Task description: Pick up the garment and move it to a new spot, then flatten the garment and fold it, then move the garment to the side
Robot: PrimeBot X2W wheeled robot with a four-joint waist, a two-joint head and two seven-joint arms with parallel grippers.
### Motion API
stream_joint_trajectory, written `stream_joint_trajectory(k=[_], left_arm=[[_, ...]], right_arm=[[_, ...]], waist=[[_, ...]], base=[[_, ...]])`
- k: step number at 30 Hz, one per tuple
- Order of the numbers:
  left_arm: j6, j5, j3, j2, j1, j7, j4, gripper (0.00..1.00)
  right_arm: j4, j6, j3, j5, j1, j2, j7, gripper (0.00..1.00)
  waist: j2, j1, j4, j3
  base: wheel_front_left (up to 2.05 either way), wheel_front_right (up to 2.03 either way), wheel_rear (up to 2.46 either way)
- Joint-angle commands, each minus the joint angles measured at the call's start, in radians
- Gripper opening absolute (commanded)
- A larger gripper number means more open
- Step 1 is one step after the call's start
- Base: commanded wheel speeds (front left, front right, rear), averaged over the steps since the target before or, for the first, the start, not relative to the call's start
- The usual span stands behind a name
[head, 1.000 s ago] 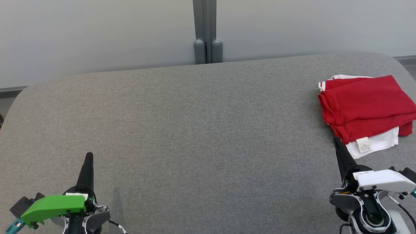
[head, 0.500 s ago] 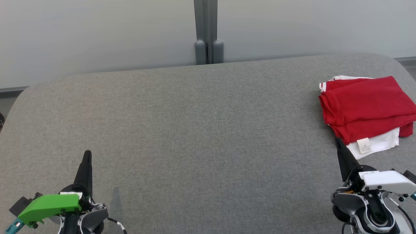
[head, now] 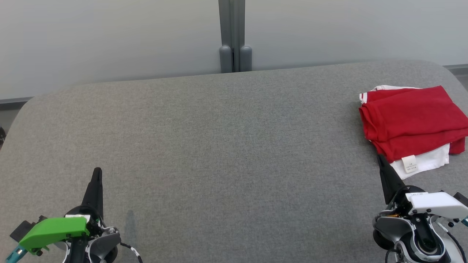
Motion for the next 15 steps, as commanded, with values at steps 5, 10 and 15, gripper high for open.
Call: stream_joint_trajectory(k=[5, 10, 15], left_arm=[[-0.006, 0.001, 0.005, 0.004, -0.01, 0.003, 0.001, 0.0], [-0.006, 0.002, 0.006, 0.004, -0.01, 0.003, 0.001, 0.0], [-0.006, 0.002, 0.006, 0.003, -0.01, 0.004, 0.001, 0.0]], right_arm=[[0.002, 0.0, -0.004, -0.001, -0.004, 0.001, 0.004, 0.0], [0.002, 0.0, -0.005, -0.002, -0.005, 0.002, 0.005, 0.0], [0.002, 0.0, -0.006, -0.004, -0.005, 0.003, 0.005, 0.0]], waist=[[0.0, 0.0, 0.0, 0.0], [0.0, 0.0, 0.0, 0.0], [0.0, 0.0, 0.0, 0.0]], base=[[0.0, 0.0, 0.0], [0.0, 0.0, 0.0], [0.0, 0.0, 0.0]])
